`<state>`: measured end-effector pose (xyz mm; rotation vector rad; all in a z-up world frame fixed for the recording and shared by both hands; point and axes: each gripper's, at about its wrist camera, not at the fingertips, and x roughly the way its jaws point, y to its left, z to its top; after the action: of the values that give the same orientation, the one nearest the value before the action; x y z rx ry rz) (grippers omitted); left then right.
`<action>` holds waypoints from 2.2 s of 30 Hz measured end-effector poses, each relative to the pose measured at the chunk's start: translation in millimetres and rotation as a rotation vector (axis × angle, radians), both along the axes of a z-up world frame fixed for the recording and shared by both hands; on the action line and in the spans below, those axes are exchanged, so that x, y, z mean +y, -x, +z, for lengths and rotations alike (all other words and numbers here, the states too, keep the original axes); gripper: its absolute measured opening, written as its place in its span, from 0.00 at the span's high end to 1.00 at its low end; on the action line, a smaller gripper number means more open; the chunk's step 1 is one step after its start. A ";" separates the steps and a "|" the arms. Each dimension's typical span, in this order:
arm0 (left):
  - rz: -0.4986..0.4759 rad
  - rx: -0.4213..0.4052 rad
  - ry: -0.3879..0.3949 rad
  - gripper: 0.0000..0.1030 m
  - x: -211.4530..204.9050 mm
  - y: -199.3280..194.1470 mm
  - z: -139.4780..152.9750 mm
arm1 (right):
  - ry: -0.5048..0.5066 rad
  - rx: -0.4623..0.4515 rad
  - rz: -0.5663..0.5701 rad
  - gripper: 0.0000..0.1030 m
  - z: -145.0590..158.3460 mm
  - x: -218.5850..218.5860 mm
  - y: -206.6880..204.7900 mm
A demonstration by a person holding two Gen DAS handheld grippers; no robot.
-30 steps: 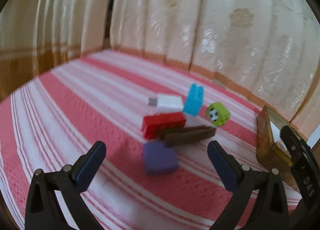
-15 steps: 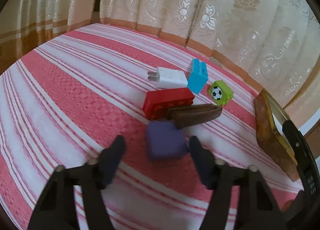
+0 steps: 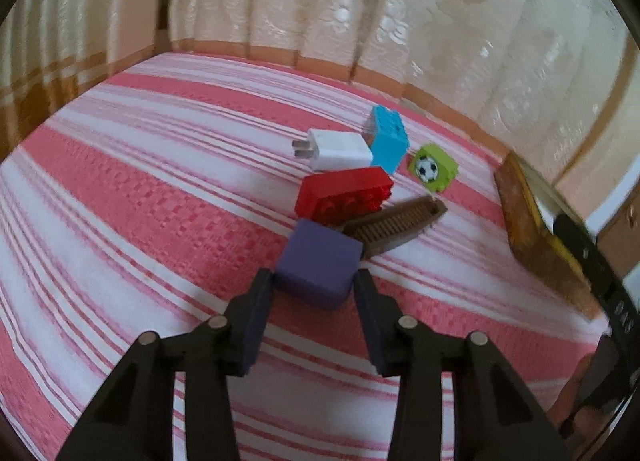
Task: Organize rigid objects
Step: 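Close the left tool on the purple block and lift it, then grasp the brown comb with the right tool while the left tool holds the purple block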
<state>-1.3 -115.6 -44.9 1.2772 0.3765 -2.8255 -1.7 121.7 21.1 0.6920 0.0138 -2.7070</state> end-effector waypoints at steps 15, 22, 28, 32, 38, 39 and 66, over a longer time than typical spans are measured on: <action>-0.093 -0.023 0.129 0.61 11.5 19.8 -3.5 | -0.034 -0.043 0.034 0.19 -4.4 -11.8 3.8; -0.033 0.048 0.006 0.61 -14.2 8.8 4.7 | -0.021 -0.113 0.103 0.19 -11.3 -31.7 8.4; 0.132 0.128 -0.008 0.61 -37.1 -9.3 13.6 | 0.024 -0.248 0.140 0.19 -25.2 -61.9 22.4; 0.177 0.148 -0.031 0.61 -46.6 -14.9 14.5 | 0.050 -0.313 0.126 0.19 -33.0 -82.0 29.0; 0.246 0.167 -0.083 0.61 -62.8 -23.6 12.1 | -0.014 -0.334 0.205 0.19 -39.2 -119.1 17.7; 0.248 0.168 -0.086 0.61 -64.2 -24.3 12.0 | -0.007 -0.349 0.202 0.19 -41.4 -124.3 19.2; 0.216 0.112 -0.038 0.61 -54.2 -14.2 9.1 | -0.111 -0.350 0.361 0.72 -48.8 -87.2 50.9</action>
<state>12.9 -169.8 -35.8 1.0166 0.5387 -2.7244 -52.6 34.5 -27.7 1.0743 0.1849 -2.2273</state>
